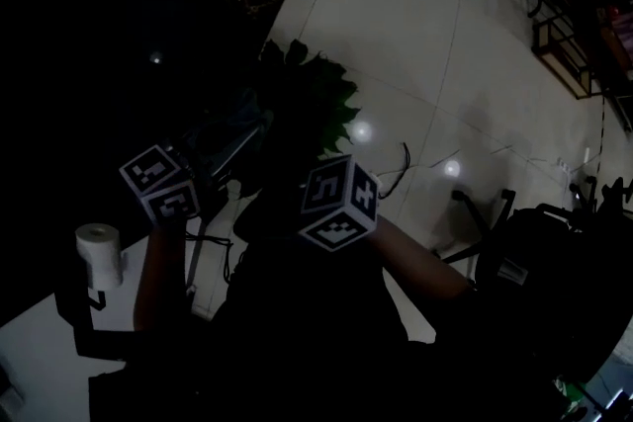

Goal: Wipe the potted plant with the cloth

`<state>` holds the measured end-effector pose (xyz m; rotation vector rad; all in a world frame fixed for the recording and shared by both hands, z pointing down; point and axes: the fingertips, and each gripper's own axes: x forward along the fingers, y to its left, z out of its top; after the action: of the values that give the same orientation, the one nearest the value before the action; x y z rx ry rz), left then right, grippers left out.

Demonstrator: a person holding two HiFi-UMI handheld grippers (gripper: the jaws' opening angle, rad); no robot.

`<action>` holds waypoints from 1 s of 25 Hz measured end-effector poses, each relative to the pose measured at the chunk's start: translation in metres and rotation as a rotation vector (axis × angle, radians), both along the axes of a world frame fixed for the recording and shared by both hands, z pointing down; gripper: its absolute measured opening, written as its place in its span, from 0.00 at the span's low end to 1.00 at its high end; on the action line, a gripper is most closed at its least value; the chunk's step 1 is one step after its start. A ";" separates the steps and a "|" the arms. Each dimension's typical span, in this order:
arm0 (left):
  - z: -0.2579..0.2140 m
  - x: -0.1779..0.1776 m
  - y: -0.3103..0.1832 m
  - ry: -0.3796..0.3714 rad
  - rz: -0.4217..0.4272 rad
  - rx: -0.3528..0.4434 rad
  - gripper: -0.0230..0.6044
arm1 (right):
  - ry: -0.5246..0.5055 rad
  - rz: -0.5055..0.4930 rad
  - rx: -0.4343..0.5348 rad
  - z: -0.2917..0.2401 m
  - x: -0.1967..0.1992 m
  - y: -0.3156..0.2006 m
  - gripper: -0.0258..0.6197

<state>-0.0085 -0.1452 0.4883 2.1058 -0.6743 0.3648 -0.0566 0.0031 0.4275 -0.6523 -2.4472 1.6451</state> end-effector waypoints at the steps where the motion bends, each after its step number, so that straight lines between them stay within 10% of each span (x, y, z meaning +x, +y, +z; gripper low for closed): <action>1: 0.008 -0.002 0.003 -0.025 -0.011 -0.035 0.06 | -0.056 -0.115 -0.036 -0.015 -0.005 0.024 0.04; 5: 0.029 -0.019 0.006 -0.076 -0.053 -0.180 0.06 | -0.275 -0.410 -0.158 -0.087 -0.028 0.067 0.04; 12: 0.023 -0.016 0.042 0.065 -0.099 -0.364 0.06 | -0.379 -0.773 -0.175 -0.169 -0.066 0.130 0.04; 19: -0.034 -0.036 0.130 0.284 0.014 -0.357 0.06 | -0.279 -0.774 -0.318 -0.197 -0.143 0.206 0.04; 25: -0.092 -0.047 0.194 0.369 0.155 -0.315 0.06 | -0.239 -0.637 -0.239 -0.222 -0.194 0.255 0.04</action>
<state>-0.0554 0.0489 0.3964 1.8577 -0.2206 0.1466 -0.2502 0.2578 0.2054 -1.5443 -1.8652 1.6466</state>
